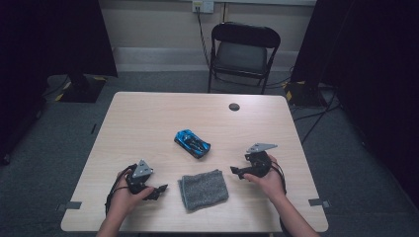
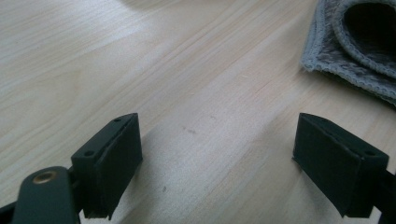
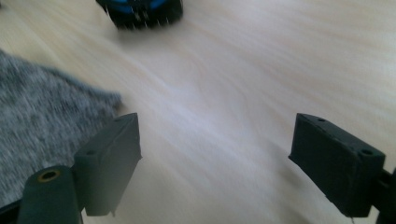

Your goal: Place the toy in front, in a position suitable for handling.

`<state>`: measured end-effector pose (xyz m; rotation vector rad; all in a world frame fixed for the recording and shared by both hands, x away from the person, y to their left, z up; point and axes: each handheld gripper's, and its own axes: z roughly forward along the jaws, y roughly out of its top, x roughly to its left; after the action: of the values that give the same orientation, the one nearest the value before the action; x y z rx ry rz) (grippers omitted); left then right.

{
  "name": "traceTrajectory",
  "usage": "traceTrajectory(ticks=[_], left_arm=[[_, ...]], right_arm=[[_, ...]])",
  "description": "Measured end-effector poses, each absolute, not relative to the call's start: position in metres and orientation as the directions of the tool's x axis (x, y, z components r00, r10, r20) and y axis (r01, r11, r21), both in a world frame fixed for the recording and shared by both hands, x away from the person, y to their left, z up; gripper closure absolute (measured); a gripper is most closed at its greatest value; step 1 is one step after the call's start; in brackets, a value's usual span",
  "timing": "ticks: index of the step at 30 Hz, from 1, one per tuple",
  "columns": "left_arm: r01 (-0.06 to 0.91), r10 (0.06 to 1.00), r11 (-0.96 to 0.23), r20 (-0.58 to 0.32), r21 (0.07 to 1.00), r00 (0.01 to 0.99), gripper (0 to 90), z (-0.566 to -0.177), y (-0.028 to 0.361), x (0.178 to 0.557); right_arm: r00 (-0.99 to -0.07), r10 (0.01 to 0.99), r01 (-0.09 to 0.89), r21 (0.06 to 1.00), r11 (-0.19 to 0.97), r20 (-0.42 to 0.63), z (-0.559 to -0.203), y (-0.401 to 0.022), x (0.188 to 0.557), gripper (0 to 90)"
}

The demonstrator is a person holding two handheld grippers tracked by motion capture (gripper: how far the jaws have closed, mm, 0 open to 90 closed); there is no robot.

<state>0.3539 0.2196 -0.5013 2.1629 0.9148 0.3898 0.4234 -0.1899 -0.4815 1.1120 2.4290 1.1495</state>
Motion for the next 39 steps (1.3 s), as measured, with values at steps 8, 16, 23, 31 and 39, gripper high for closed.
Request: traceTrajectory(ticks=[8, 16, 23, 31, 39], left_arm=[[0.491, 0.716, -0.467, -0.012, 0.735, 0.698, 14.9, -0.501, 0.219, 0.354], [0.487, 0.712, -0.472, -0.007, 0.735, 0.702, 14.7, -0.501, 0.219, 0.356], [0.490, 0.715, -0.466, -0.012, 0.737, 0.699, 14.6, -0.502, 0.218, 0.357], [0.490, 0.713, -0.469, -0.012, 0.734, 0.701, 14.6, -0.501, 0.218, 0.358], [0.488, 0.712, -0.472, -0.008, 0.734, 0.702, 14.5, -0.501, 0.218, 0.358]], right_arm=[[-0.712, 0.695, 0.511, 0.753, 0.415, 0.101, -0.465, -0.163, 0.435, 15.0], [-0.738, 0.664, 0.501, 0.756, 0.421, 0.120, -0.459, -0.136, 0.446, 15.0], [-0.746, 0.654, 0.507, 0.741, 0.440, 0.122, -0.458, -0.116, 0.456, 14.8], [-0.746, 0.650, 0.514, 0.745, 0.424, 0.144, -0.458, -0.093, 0.469, 14.8], [-0.755, 0.644, 0.501, 0.743, 0.443, 0.125, -0.459, -0.073, 0.478, 14.8]])
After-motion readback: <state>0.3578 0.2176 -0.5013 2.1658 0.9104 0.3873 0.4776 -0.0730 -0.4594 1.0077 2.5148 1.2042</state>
